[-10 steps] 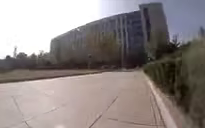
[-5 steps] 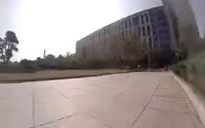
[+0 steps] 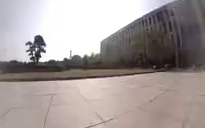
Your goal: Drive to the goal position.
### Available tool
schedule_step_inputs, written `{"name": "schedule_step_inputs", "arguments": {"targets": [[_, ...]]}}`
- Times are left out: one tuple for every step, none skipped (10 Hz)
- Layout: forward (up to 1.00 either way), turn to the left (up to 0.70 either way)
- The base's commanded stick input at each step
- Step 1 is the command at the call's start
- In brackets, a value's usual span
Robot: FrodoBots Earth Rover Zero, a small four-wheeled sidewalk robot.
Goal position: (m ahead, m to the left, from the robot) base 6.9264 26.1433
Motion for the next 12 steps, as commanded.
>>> {"name": "schedule_step_inputs", "arguments": {"targets": [[0.7,0.35],[0.7,0.35],[0.7,0.35],[0.7,0.35],[0.7,0.35],[0.7,0.35],[0.7,0.35],[0.7,0.35],[0.7,0.35],[0.7,0.35],[0.7,0.35],[0.7,0.35]]}}
